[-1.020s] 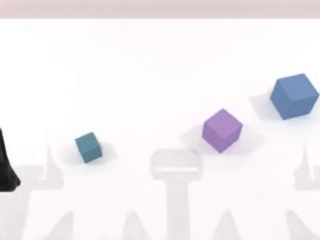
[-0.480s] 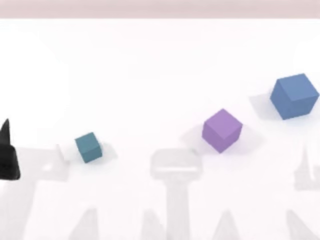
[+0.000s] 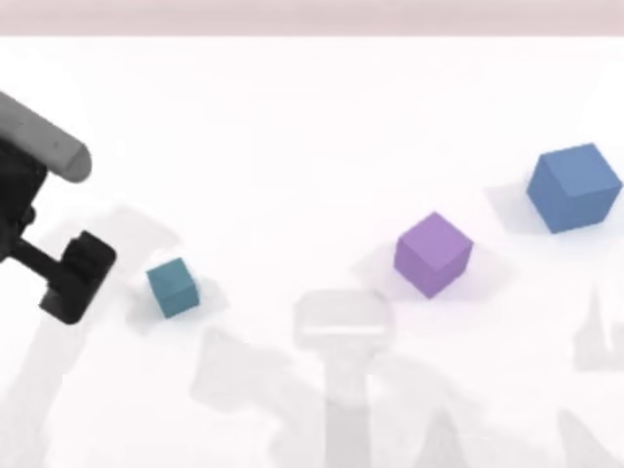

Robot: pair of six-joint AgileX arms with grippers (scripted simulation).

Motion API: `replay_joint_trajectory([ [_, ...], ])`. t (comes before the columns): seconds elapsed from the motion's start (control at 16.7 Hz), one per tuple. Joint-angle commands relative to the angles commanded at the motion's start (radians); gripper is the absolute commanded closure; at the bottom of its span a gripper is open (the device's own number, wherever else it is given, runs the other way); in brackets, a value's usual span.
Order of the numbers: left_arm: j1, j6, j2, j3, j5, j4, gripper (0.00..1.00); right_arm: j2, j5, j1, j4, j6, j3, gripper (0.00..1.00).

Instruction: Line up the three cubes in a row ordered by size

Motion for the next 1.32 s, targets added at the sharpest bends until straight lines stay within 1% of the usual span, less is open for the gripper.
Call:
replay_joint_trajectory([
  [0.3,-0.085,0.173,0.481,0.338,0.0,-0.268,0.0,0.0,0.0,0.0,0.0,0.0,0.0,0.0],
  [0.6,-0.139,0.284,0.784,0.581,-0.001,-0.423,0.0,0.0,0.0,0.0,0.0,0.0,0.0,0.0],
  [0.78,-0.151,0.309,0.85,0.643,-0.002,-0.454,0.0,0.0,0.0,0.0,0.0,0.0,0.0,0.0],
  [1.14,-0.147,0.31,0.85,0.639,-0.002,-0.449,0.0,0.0,0.0,0.0,0.0,0.0,0.0,0.0],
  [1.32,-0.149,0.312,0.88,0.594,-0.001,-0.379,0.0,0.0,0.0,0.0,0.0,0.0,0.0,0.0],
])
